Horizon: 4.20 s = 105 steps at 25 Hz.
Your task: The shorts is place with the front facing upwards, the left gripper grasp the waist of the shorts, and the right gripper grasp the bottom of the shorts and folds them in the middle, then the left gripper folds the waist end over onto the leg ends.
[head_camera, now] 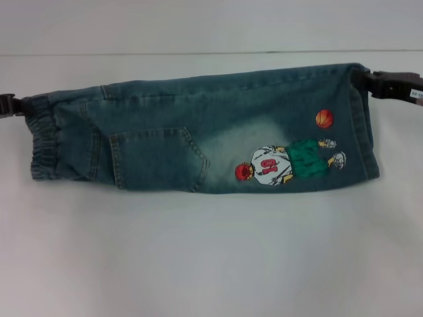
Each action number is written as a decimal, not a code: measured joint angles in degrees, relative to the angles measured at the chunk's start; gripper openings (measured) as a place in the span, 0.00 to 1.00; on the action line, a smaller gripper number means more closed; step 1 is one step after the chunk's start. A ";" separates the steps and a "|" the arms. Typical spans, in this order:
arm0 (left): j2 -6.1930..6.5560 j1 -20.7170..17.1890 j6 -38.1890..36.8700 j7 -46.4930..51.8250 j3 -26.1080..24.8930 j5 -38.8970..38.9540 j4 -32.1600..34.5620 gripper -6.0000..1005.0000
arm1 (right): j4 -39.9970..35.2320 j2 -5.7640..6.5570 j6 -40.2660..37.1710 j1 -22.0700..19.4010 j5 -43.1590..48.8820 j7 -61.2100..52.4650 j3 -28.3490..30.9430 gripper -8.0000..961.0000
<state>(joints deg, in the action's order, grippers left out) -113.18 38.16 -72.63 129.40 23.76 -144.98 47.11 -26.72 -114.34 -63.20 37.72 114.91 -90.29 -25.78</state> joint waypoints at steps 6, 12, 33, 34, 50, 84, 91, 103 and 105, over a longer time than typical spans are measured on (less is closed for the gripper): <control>-0.84 0.56 2.66 -0.41 0.81 0.01 -0.12 0.08 | 0.07 0.10 3.19 2.00 0.22 -1.12 -1.30 0.04; -1.71 0.69 6.90 -1.82 2.90 0.09 -1.26 0.08 | 0.31 -0.62 9.35 3.80 0.23 -2.52 -4.52 0.04; -4.39 1.48 17.48 -2.45 8.02 2.60 -2.80 0.09 | 3.84 -2.43 24.76 8.95 0.05 -2.40 -14.10 0.04; -4.43 1.47 17.88 -2.63 8.04 3.16 -2.79 0.09 | 3.84 -2.46 24.97 8.95 0.02 -2.39 -14.08 0.04; -4.58 1.09 21.93 -2.71 7.95 6.00 -3.42 0.09 | 4.46 -2.73 28.14 8.09 -1.06 -2.00 -13.96 0.04; -5.94 1.54 23.42 -2.19 10.48 5.98 -3.78 0.67 | 5.00 -3.00 29.10 7.67 -0.87 -3.39 -15.20 0.67; -4.72 -0.82 11.58 -2.57 9.69 8.58 2.11 0.83 | 0.49 -1.23 15.52 4.06 -2.69 -7.39 -13.53 0.81; -1.27 -6.88 -14.36 -15.77 6.79 20.18 5.35 0.90 | -3.42 4.04 -21.53 -1.33 -9.25 -7.79 -13.45 0.84; -1.24 -7.01 -19.28 -18.99 6.43 19.73 5.36 0.90 | -4.85 4.28 -26.86 -1.95 -8.96 -7.21 -14.31 0.84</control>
<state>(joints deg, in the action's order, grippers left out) -114.41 31.16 -91.91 110.41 30.19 -125.25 52.47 -31.56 -110.07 -90.05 35.77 105.95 -97.50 -40.10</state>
